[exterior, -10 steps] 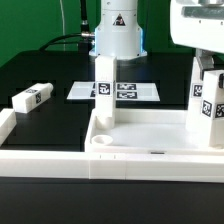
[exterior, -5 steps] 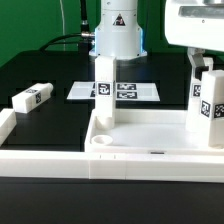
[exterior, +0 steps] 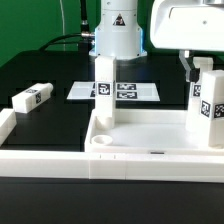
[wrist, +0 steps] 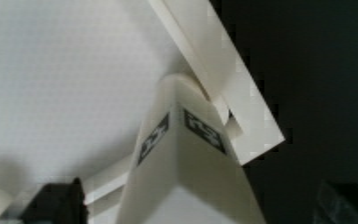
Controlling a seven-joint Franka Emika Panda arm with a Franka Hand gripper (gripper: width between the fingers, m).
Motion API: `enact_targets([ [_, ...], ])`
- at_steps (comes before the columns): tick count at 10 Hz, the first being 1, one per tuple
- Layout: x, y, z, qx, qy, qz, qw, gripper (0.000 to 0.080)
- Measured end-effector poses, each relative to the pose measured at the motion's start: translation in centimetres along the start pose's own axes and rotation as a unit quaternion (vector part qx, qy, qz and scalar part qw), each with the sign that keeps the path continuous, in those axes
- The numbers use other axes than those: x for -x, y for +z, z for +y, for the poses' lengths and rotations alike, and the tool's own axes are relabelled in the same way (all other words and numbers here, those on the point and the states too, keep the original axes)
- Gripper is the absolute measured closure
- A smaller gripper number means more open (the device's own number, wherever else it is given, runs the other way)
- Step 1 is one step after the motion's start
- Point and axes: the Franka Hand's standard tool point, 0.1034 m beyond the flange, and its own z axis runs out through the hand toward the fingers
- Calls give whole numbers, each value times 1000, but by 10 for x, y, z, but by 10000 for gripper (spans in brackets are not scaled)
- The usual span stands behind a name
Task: Assemble desk
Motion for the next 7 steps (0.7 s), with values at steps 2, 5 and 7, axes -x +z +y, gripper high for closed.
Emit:
enact_targets([
  [2,-1,0,-1,3,-98,3,995,151],
  [5,-3,3,3,12,-227,3,974,151],
  [7,-4,3,5,13,-275,2,961,151],
])
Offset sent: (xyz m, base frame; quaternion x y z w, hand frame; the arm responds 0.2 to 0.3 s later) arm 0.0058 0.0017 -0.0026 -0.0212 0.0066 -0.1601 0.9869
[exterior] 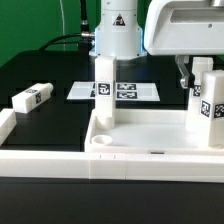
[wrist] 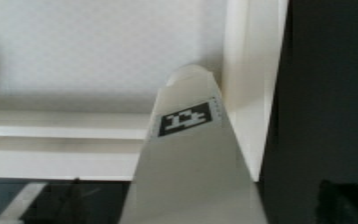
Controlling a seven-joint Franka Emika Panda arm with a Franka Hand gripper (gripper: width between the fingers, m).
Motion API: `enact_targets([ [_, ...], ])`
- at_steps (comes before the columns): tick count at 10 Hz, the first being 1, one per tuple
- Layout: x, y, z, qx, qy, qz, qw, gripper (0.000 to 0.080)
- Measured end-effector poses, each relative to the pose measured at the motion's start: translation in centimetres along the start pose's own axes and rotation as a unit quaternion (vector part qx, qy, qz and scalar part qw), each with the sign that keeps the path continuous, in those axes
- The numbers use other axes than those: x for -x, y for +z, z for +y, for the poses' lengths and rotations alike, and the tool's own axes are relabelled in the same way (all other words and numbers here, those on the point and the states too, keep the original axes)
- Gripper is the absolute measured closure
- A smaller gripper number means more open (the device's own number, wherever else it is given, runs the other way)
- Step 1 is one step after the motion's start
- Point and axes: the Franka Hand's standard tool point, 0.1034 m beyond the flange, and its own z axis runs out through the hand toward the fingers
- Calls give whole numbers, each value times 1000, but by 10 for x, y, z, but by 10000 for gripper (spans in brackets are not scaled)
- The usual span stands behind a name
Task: Assemble desk
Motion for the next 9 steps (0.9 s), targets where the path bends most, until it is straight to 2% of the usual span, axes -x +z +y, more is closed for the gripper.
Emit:
enact_targets([
  [1,0,0,0,0,1,0,1000,151],
  [3,0,0,0,0,1,0,1000,418],
  [4,0,0,0,0,11,0,1000,511],
  [6,0,0,0,0,19,0,1000,511],
  [9,0,0,0,-1,124,0,992,511],
])
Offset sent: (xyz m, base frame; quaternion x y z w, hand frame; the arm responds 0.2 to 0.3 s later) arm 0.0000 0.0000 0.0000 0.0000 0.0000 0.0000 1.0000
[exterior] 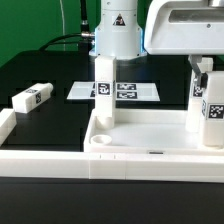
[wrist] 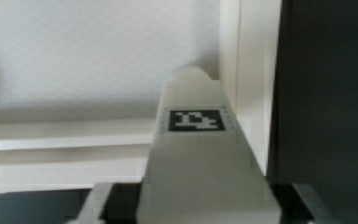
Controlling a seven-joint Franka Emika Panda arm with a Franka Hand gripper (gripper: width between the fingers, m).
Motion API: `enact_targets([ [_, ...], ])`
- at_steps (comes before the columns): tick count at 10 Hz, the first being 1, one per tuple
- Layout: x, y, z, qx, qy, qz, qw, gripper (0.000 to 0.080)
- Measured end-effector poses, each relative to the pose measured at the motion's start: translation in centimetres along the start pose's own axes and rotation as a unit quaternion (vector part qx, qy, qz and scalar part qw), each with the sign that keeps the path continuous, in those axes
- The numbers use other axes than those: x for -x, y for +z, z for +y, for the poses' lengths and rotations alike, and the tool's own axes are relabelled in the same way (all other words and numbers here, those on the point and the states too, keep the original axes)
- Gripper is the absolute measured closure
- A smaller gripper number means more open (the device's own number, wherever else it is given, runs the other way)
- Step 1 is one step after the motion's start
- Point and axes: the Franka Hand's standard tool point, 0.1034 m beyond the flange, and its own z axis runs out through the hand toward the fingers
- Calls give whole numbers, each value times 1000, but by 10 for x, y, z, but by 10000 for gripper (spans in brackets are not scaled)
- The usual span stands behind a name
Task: Assemble desk
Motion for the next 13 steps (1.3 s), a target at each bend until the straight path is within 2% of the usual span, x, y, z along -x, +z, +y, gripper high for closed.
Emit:
enact_targets([
  [2,0,0,0,0,56,0,998,511],
  [5,1,1,0,-7,205,1,979,509],
  [8,1,2,0,-13,338,3,941,509],
  [12,0,2,0,-22,501,-2,865,509],
  [13,0,2,1,-22,520,-3,854,509],
])
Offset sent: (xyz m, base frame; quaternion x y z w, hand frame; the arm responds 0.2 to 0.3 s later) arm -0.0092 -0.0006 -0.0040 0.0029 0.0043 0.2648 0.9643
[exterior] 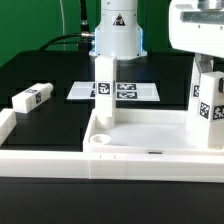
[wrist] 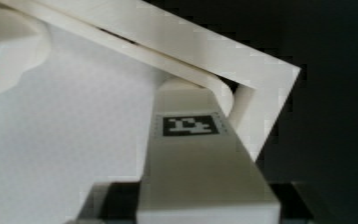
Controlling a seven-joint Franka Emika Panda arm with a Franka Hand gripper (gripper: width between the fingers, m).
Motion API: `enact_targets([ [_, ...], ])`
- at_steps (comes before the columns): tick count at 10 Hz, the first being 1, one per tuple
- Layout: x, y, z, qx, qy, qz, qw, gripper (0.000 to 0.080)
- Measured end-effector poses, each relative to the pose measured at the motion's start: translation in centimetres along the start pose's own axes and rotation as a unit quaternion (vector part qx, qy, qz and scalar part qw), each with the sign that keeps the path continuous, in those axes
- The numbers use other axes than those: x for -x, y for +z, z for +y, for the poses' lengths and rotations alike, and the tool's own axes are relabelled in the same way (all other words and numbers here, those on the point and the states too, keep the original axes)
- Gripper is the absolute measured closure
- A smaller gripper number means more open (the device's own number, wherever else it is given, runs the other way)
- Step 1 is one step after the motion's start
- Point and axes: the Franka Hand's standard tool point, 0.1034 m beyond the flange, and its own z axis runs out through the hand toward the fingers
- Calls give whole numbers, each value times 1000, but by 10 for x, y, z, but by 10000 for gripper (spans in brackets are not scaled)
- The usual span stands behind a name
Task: Assemble desk
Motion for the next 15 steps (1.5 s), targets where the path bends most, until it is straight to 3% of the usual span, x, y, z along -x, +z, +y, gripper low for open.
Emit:
enact_targets([
  [1,0,0,0,0,0,0,1000,509],
  [3,0,0,0,0,-29,0,1000,265],
  [4,-2,0,0,0,-51,0,999,187],
  [6,-1,0,0,2,-129,3,992,157],
  [10,5,-3,-6,2,-304,10,953,151],
  [15,5,-3,-6,7,-495,13,869,151],
])
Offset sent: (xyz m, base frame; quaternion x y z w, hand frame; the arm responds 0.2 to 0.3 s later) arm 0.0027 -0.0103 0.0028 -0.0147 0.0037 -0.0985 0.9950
